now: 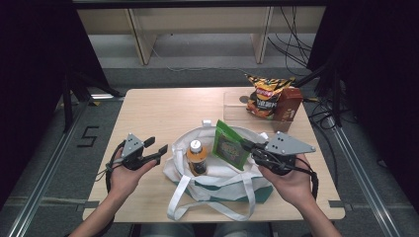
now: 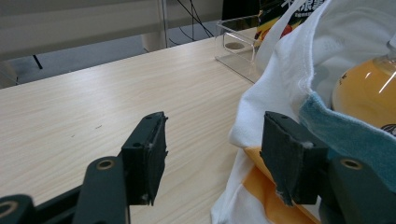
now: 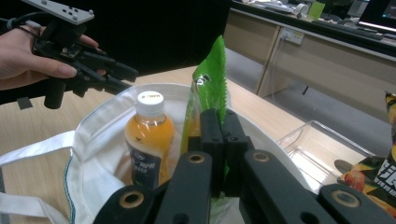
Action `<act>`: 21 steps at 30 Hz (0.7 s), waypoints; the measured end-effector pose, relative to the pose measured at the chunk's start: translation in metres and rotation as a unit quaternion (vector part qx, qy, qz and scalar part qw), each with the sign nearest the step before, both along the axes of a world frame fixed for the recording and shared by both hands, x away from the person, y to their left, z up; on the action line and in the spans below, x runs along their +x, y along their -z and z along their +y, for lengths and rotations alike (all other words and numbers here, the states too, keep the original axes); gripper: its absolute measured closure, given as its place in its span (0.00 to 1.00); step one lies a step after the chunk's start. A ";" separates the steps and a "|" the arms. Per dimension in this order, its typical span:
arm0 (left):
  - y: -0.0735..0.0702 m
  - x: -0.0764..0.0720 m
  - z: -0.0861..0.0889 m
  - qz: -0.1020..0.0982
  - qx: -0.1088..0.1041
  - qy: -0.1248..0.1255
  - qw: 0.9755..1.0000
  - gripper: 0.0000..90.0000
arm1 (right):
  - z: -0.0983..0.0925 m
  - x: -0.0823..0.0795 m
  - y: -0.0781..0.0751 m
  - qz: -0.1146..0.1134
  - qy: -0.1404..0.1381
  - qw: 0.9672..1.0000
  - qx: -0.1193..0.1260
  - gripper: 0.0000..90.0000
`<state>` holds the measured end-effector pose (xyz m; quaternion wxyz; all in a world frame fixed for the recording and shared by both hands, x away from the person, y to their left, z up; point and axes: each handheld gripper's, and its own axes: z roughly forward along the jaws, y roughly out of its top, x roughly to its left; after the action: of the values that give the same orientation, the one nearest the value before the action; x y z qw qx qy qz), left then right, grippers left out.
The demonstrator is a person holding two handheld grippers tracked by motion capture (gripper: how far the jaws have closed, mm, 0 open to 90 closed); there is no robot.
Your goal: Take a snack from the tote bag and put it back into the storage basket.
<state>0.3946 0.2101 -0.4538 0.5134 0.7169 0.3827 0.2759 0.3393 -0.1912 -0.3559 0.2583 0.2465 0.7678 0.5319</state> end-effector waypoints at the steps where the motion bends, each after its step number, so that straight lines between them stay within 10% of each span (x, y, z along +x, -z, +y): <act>1: 0.000 0.000 0.000 -0.003 0.002 0.000 1.000 0.45 | 0.000 -0.001 -0.001 0.005 0.000 1.000 0.002 1.00; 21: 0.000 0.000 -0.002 -0.001 0.001 0.003 1.000 0.45 | -0.013 -0.003 -0.016 -0.017 0.019 1.000 0.012 1.00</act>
<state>0.3951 0.2086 -0.4542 0.5138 0.7183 0.3794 0.2759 0.3361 -0.2046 -0.3400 0.2781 0.2553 0.7522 0.5401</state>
